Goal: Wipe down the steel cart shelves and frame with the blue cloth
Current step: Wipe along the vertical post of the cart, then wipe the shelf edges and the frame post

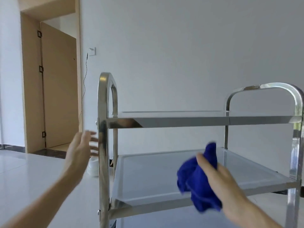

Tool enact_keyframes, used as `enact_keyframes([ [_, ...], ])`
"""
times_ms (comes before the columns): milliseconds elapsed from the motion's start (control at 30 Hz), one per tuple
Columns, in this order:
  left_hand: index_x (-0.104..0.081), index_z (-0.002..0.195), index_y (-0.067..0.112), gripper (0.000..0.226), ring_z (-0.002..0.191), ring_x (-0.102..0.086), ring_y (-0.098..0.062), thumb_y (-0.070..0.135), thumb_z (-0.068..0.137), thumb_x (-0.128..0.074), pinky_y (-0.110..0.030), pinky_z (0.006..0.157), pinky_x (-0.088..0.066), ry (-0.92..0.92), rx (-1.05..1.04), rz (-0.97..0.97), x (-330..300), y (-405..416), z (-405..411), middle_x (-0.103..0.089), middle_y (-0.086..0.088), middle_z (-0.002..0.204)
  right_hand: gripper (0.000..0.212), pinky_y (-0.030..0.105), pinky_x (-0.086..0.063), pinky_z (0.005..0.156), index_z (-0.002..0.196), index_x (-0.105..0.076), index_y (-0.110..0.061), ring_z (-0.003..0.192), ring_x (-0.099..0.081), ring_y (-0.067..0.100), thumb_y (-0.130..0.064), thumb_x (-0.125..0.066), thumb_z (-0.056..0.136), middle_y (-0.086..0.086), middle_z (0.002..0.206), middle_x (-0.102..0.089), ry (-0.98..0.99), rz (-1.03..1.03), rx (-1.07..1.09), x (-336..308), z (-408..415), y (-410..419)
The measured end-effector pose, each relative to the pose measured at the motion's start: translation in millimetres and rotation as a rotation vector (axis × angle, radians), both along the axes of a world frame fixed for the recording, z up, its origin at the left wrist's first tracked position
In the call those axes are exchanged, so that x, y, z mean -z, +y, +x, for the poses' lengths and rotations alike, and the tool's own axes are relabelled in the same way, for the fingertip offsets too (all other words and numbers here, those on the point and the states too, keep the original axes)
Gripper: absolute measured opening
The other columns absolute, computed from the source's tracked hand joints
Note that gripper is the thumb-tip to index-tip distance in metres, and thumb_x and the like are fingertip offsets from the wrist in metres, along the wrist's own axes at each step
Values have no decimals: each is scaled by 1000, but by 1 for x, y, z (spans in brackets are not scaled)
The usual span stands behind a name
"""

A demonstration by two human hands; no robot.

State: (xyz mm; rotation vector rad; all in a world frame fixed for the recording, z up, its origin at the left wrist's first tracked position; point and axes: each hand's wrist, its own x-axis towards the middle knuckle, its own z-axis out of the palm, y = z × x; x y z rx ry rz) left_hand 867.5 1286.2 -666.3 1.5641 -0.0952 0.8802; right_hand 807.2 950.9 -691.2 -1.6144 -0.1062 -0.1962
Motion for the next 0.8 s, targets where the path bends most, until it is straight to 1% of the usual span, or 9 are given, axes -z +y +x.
enact_keyframes([
  [67,-60,110,17,34,75,-65,-18,40,105,-35,-34,67,-50,-87,28,-4,-52,3,-2,-66,-6,98,46,19,-47,45,97,-66,-7,52,-65,19,-53,-59,89,7,75,-74,-317,9,-14,-60,-13,11],
  [167,-55,130,19,39,88,-65,-14,44,103,-42,-34,77,-52,-129,112,106,-121,-1,-4,-66,-6,112,25,10,-48,62,98,-62,-19,72,-69,5,-43,-59,97,-10,81,-73,-851,-145,88,-144,-11,35],
  [267,-47,140,27,46,116,-58,-24,48,100,-46,-47,104,-45,-59,126,226,-162,-15,-4,-59,-8,131,30,32,-49,82,105,-62,-21,92,-63,18,-49,-59,94,-2,98,-69,-1137,-473,317,-190,18,56],
  [367,-39,145,30,51,121,-55,-34,47,98,-51,-51,105,-44,33,92,268,-177,-28,-1,-52,-14,140,56,45,-39,101,131,-56,-27,121,-48,30,-64,-54,89,0,134,-54,-1032,-1146,415,-178,50,72],
  [433,-36,146,34,50,116,-56,-26,39,100,-52,-44,97,-49,37,70,311,-177,-32,3,-49,-4,144,74,47,-30,112,139,-42,-42,134,-35,23,-83,-47,78,-8,146,-38,-732,-1452,171,-157,61,78],
  [533,-38,143,41,48,96,-56,-1,19,101,-46,-20,71,-44,-10,34,329,-172,-30,13,-47,4,143,82,42,-43,107,122,-56,-42,119,-52,9,-98,-38,65,-18,124,-57,-433,-995,-262,-161,62,73],
  [600,-39,143,41,52,82,-50,19,12,100,-43,-9,62,-37,-23,40,335,-169,-28,20,-46,7,142,83,38,-47,103,122,-59,-42,115,-59,11,-98,-36,65,-17,123,-63,-416,-801,-239,-167,67,68],
  [700,-39,144,39,61,60,-43,34,3,96,-40,3,48,-35,-17,39,337,-169,-27,24,-45,4,144,80,34,-46,99,136,-46,-40,119,-50,12,-85,-55,70,-17,137,-47,-516,-1106,44,-150,71,84],
  [800,-37,145,42,66,53,-44,29,1,93,-38,3,45,-35,5,24,348,-169,-24,25,-39,3,153,79,34,-50,90,130,-49,-29,112,-53,16,-79,-60,71,-9,129,-52,-722,-1155,135,-132,69,128],
])
